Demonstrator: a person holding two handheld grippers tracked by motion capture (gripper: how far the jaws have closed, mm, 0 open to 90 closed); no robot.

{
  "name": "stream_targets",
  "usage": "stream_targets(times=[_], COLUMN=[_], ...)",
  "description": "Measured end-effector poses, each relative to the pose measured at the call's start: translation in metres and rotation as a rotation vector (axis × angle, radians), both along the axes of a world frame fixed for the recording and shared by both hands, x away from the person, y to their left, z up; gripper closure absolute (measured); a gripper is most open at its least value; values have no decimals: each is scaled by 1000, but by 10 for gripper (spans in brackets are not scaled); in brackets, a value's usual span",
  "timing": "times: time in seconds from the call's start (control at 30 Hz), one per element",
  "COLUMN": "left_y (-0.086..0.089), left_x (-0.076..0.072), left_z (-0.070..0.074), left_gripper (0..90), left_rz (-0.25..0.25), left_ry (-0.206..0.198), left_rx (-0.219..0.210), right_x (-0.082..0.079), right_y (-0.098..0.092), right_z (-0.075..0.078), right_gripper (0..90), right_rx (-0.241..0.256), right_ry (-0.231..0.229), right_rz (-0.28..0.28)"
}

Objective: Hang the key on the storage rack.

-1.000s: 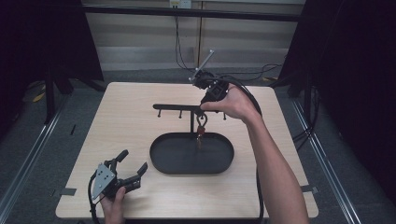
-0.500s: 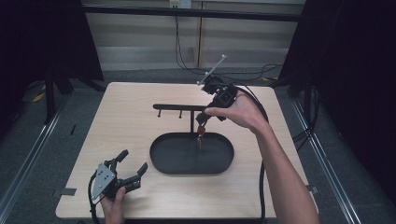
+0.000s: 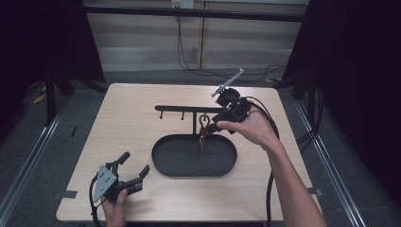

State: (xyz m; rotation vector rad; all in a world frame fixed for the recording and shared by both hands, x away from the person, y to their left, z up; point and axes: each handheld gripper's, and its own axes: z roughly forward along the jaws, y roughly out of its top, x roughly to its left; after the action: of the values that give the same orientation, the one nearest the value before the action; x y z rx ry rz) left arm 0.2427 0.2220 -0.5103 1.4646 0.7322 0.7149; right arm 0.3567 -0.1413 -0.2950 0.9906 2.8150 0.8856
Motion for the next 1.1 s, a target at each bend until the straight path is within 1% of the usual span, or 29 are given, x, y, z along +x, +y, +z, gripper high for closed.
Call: stream_targets(times=[0.03, 0.07, 0.13, 0.2, 0.23, 0.27, 0.3, 0.37, 0.4, 0.47, 0.5, 0.57, 0.63, 0.7, 0.77, 0.83, 0.9, 0.97, 1.03, 1.07, 1.1], left_y=[0, 0, 0, 0, 0, 0, 0, 0, 0, 0, 0, 0, 0, 0, 0, 0, 0, 0, 0, 0, 0], left_x=[0, 0, 0, 0, 0, 0, 0, 0, 0, 0, 0, 0, 0, 0, 0, 0, 0, 0, 0, 0, 0], left_z=[0, 0, 0, 0, 0, 0, 0, 0, 0, 0, 0, 0, 0, 0, 0, 0, 0, 0, 0, 0, 0], left_gripper=[160, 160, 160, 160, 160, 160, 160, 160, 160, 160, 160, 160, 160, 160, 160, 159, 160, 160, 160, 159, 159], left_rz=[0, 0, 0, 0, 0, 1, 0, 0, 0, 0, -4, -4, -8, -4, -10, -4, -4, -10, -4, -4, -4], left_ry=[0, 0, 0, 0, 0, 1, 0, 0, 0, 1, 1, 1, -1, 0, -1, 0, 0, -1, -1, -1, -1], left_rx=[0, 0, 0, -1, 0, -3, 0, -1, 0, -3, -2, -1, 3, 1, 3, 1, 1, 3, 1, 0, 1], right_x=[-3, -5, -10, -14, -16, -17, -18, -20, -21, -24, -26, -29, -30, -32, -35, -39, -43, -45, -47, -49, -52], right_y=[-1, -3, -5, -8, -11, -13, -14, -16, -17, -17, -18, -18, -19, -22, -24, -26, -28, -30, -31, -32, -32], right_z=[-2, -4, -7, -11, -13, -15, -18, -24, -27, -34, -37, -44, -50, -55, -58, -64, -69, -74, -80, -83, -87], right_gripper=[449, 448, 440, 434, 425, 420, 418, 416, 410, 412, 412, 416, 413, 414, 418, 415, 409, 404, 404, 400, 398], right_rx=[4, 18, 23, 41, 49, 60, 88, 125, 136, 142, 162, 170, 153, 176, 195, 215, 231, 230, 256, 254, 258], right_ry=[-3, -3, -17, -38, -60, -71, -80, -94, -101, -121, -120, -132, -140, -145, -161, -187, -192, -200, -204, -211, -228], right_rz=[-2, 13, 12, 8, -2, -10, -16, -2, -5, -20, -26, -35, -47, -58, -65, -80, -88, -110, -115, -117, -128])
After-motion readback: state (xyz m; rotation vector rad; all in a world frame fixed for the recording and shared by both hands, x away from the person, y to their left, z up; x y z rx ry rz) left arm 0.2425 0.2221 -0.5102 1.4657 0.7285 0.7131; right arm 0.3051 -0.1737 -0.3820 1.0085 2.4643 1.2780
